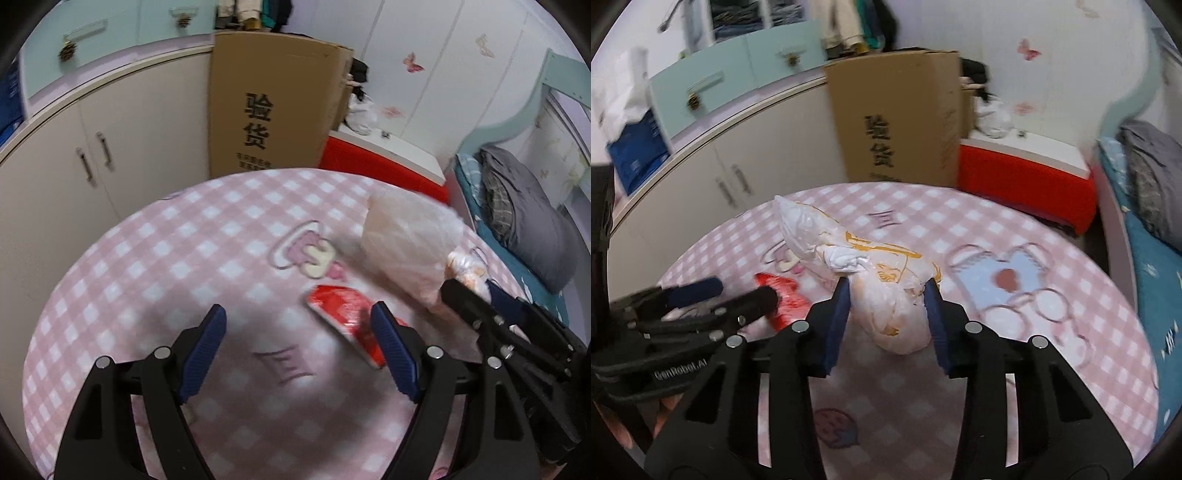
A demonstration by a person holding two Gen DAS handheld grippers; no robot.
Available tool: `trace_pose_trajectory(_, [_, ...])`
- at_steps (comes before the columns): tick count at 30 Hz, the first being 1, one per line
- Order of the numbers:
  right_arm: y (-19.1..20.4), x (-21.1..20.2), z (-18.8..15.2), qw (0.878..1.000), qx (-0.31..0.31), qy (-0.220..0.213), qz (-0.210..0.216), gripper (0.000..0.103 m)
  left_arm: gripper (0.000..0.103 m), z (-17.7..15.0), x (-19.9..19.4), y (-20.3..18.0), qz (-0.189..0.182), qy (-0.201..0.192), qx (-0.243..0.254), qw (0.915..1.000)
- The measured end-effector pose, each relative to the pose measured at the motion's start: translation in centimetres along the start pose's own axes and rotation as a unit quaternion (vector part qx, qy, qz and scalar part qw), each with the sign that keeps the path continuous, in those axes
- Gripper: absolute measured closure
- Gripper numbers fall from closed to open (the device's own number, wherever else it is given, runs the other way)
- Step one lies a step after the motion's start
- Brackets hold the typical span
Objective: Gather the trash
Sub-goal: 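Grasp the white plastic bag with the right tool, then grasp the red packet with the left tool, then carry the white bag and red packet over the blue bin with both tools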
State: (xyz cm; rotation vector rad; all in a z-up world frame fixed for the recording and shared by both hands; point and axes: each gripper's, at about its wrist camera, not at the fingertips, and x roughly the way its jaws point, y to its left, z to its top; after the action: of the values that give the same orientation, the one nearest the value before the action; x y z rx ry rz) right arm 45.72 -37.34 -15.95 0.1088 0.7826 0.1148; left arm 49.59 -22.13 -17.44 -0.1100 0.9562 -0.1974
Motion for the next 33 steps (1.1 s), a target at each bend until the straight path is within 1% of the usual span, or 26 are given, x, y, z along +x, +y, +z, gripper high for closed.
trace_pose_trajectory(1, [-0.5,-0.3,0.1,1.0,0.011,-0.003,-0.005,0.063,0.024,0.0,0.3,-0.4,-0.002,0.002,0.002,1.0])
trace_pose_trajectory(3, [-1.5,-0.9,0.2,0.999,0.032,-0.007,-0.01,0.063,0.024,0.1,0.6,-1.2,0.007,-0.001,0.01,0.9999])
trace_pose_trajectory(5, [-1.8,-1.4,0.1,0.999,0.036,-0.01,-0.013,0.063,0.024,0.1,1.0,-2.0,0.016,-0.001,0.025,0.9996])
trace_pose_trajectory(6, [-1.8,-1.5,-0.1,0.999,0.036,-0.01,-0.012,0.063,0.024,0.1,1.2,-2.3,0.026,0.0,0.034,0.9991])
trace_pose_trajectory(7, [-1.7,-1.6,-0.2,0.999,0.034,-0.01,-0.009,0.063,0.026,0.0,1.2,-2.6,0.032,-0.001,0.04,0.9987])
trace_pose_trajectory(8, [-1.6,-1.6,-0.3,0.999,0.033,-0.008,-0.007,0.063,0.034,0.0,1.2,-2.8,0.036,-0.003,0.047,0.9983])
trace_pose_trajectory(9, [-1.4,-1.6,-0.4,0.999,0.032,-0.007,-0.006,0.063,0.038,-0.1,1.1,-3.0,0.038,-0.005,0.053,0.9978])
trace_pose_trajectory(10, [-1.3,-1.6,-0.4,0.999,0.032,-0.007,-0.004,0.063,0.05,-0.2,1.0,-3.3,0.037,-0.005,0.066,0.9971])
trace_pose_trajectory(11, [-1.1,-1.6,-0.5,0.999,0.032,-0.005,-0.001,0.063,0.057,-0.3,0.9,-3.6,0.028,-0.002,0.075,0.9968])
trace_pose_trajectory(12, [-0.9,-1.6,-0.5,1.0,0.031,-0.005,0.0,0.063,0.059,-0.3,0.9,-3.8,0.027,0.001,0.076,0.9967])
trace_pose_trajectory(13, [-0.6,-1.7,-0.6,1.0,0.029,-0.005,0.001,0.063,0.067,-0.3,0.7,-3.8,0.019,0.006,0.074,0.9971])
trace_pose_trajectory(14, [-0.3,-1.8,-0.7,1.0,0.029,-0.005,0.002,0.063,0.071,-0.2,0.6,-3.7,0.009,0.01,0.072,0.9973])
trace_pose_trajectory(17, [0.5,-2.5,-1.0,1.0,0.027,-0.007,0.004,0.063,0.078,-0.6,-0.2,-2.8,-0.008,0.015,0.066,0.9977])
trace_pose_trajectory(19, [1.1,-3.2,-1.4,1.0,0.027,-0.009,0.009,0.063,0.081,-1.0,-1.4,-2.0,-0.024,0.016,0.064,0.9975])
trace_pose_trajectory(22, [2.3,-4.3,-2.1,1.0,0.024,-0.012,0.013,0.063,0.083,-2.0,-3.1,-0.9,-0.032,0.008,0.069,0.9971])
trace_pose_trajectory(25, [3.4,-5.6,-2.6,0.999,0.026,-0.016,0.02,0.063,0.084,-3.1,-5.1,0.5,-0.044,0.003,0.063,0.997])
trace_pose_trajectory(30, [6.6,-8.6,-4.1,0.999,0.02,-0.031,0.033,0.063,0.084,-5.1,-8.8,3.7,-0.055,-0.009,0.048,0.9973])
trace_pose_trajectory(33, [8.5,-10.3,-5.0,0.998,0.016,-0.04,0.04,0.063,0.084,-6.8,-11.5,5.7,-0.055,-0.021,0.044,0.9973])
